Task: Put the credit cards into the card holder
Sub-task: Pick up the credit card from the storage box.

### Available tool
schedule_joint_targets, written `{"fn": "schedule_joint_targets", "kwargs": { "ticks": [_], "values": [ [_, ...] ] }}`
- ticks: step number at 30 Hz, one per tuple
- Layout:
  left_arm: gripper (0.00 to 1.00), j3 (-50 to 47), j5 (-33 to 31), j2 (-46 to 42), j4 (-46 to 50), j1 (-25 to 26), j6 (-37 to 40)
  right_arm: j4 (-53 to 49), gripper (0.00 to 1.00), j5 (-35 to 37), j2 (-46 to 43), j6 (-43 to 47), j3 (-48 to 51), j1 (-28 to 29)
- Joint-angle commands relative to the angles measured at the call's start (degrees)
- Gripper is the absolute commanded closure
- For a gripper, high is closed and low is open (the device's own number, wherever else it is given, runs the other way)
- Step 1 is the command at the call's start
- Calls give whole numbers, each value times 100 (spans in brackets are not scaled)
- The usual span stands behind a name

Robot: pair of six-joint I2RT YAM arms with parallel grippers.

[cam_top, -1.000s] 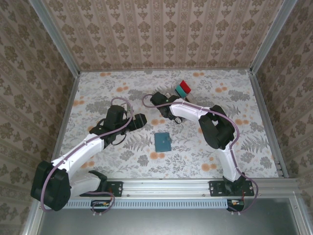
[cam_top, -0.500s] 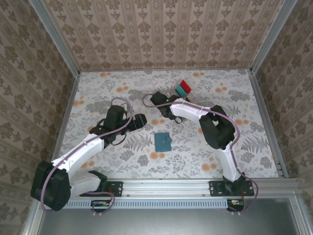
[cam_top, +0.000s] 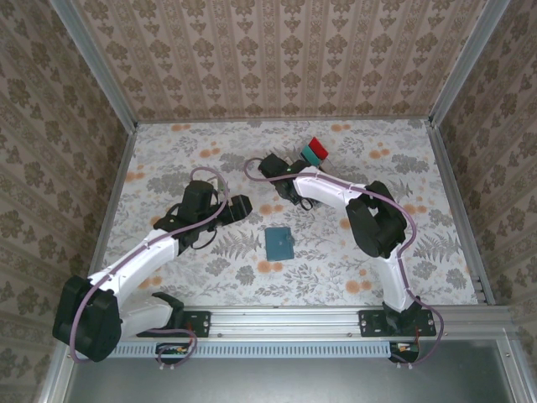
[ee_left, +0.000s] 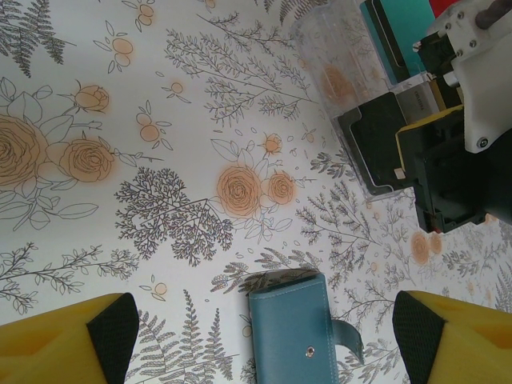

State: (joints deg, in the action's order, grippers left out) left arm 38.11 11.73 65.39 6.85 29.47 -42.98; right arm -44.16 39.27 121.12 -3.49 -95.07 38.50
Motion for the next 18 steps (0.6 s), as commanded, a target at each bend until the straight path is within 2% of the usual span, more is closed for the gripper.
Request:
{"fn": "schedule_joint_targets", "kwargs": {
  "ticks": [1, 13, 18],
  "values": [
    [14, -69, 62, -79, -79, -46, -90, -425, 98, -305, -327, -153, -185, -96],
    [14, 108, 215, -26, -25, -56, -82, -583, 100, -1679, -1204, -746, 15, -285],
    [14, 225, 478, 4, -137, -73, -182, -348, 100, -2597, -1774, -1153, 306, -469]
  ]
}}
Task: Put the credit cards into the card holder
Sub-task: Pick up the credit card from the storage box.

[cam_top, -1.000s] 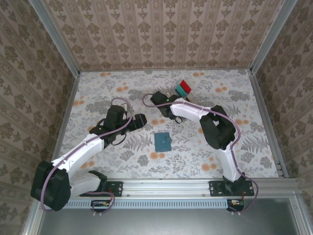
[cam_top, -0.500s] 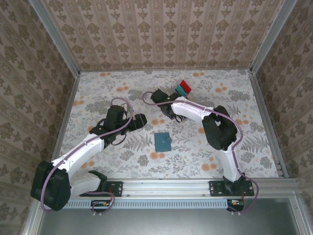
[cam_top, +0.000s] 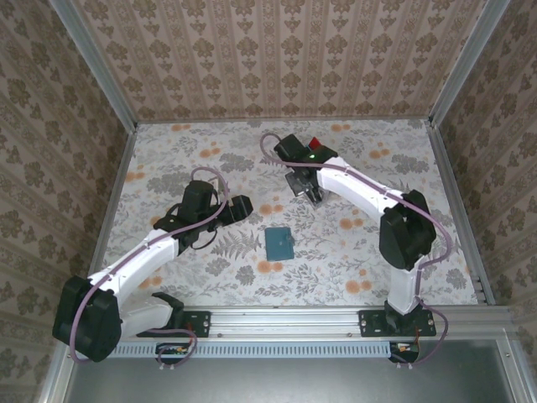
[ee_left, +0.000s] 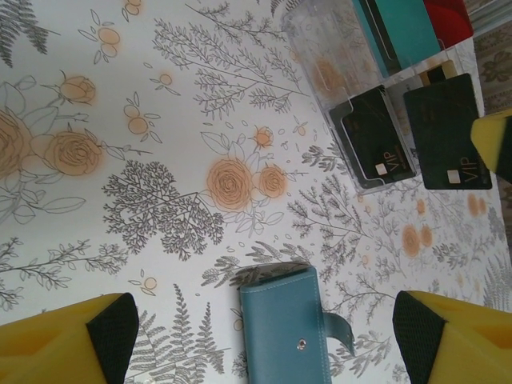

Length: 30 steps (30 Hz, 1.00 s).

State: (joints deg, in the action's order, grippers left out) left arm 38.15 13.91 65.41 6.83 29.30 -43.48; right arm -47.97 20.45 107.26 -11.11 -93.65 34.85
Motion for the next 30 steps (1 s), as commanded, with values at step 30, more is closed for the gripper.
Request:
{"fn": "schedule_joint_targets", "kwargs": {
  "ticks": [30],
  "values": [
    [36, 1075, 2695, 1535, -2787, -133, -1909, 5435, 100, -6052, -2379, -4708, 3501, -1129]
  ]
}}
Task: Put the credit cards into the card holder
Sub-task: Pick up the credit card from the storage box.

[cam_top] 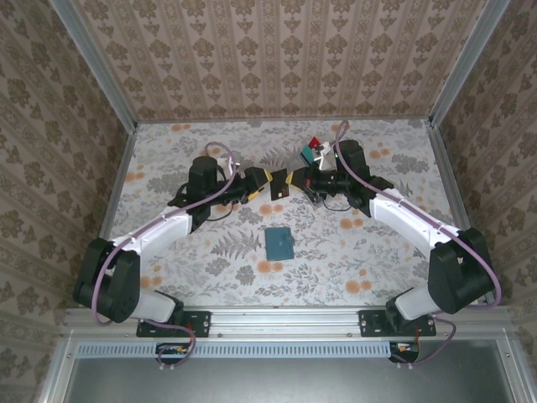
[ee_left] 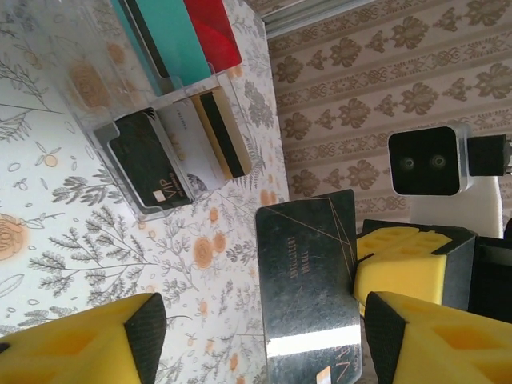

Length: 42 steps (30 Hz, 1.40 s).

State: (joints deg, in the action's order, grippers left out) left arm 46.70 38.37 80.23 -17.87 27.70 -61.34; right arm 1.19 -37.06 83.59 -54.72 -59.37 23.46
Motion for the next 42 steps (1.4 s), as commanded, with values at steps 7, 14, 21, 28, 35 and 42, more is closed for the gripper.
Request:
{"fn": "schedule_joint_targets", "kwargs": {
  "ticks": [7, 14, 21, 28, 35, 42],
  "values": [
    [56, 237, 382, 129, -702, 51, -331, 789, 100, -394, 62, -538, 130, 9],
    [87, 259, 426, 142, -815, 55, -383, 894, 97, -449, 142, -572, 181, 10],
    [100, 230, 443, 139, -901, 42, -428, 1030, 91, -580, 214, -606, 184, 3],
    [100, 111, 523, 97, -1269, 33, -676, 1134, 82, -666, 284, -678, 198, -6],
    [100, 37, 542, 18, -1298, 29, -707, 1382, 85, -776, 360, -784, 212, -16],
    [100, -60, 540, 9, -1343, 17, -745, 1650, 78, -832, 333, -917, 279, -26]
  ]
}}
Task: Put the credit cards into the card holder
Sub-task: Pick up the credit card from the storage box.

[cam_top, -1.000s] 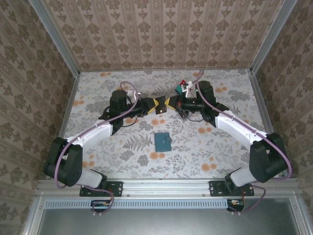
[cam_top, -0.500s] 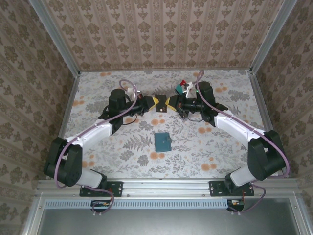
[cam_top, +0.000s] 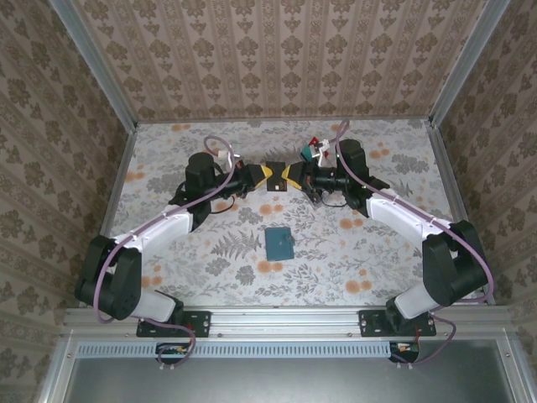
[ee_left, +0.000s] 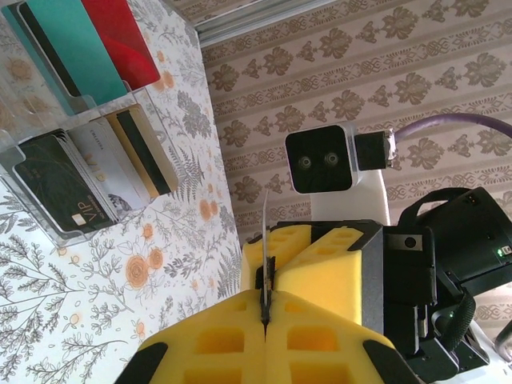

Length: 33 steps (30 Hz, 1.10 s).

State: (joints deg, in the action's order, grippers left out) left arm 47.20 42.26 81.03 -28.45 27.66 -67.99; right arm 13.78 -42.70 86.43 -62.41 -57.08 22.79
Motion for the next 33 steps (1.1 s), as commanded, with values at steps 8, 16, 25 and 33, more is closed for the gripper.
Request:
{"fn": "schedule_joint_targets", "kwargs": {
  "ticks": [8, 16, 25, 33],
  "values": [
    [100, -131, 134, -66, -335, 20, -135, 660, 86, -363, 150, -262, 52, 42],
    [52, -159, -295, -251, 992, 5, 473, -1207, 96, 523, -102, 864, -121, 109],
    [20, -312, -2045, -981, 3934, 106, 1730, -3292, 99, 2399, -28, 1955, -348, 1004],
    [20, -477, -2251, -1072, 4064, 264, 1746, -3846, 100, 3289, 632, 1977, -684, 1761]
  ]
}}
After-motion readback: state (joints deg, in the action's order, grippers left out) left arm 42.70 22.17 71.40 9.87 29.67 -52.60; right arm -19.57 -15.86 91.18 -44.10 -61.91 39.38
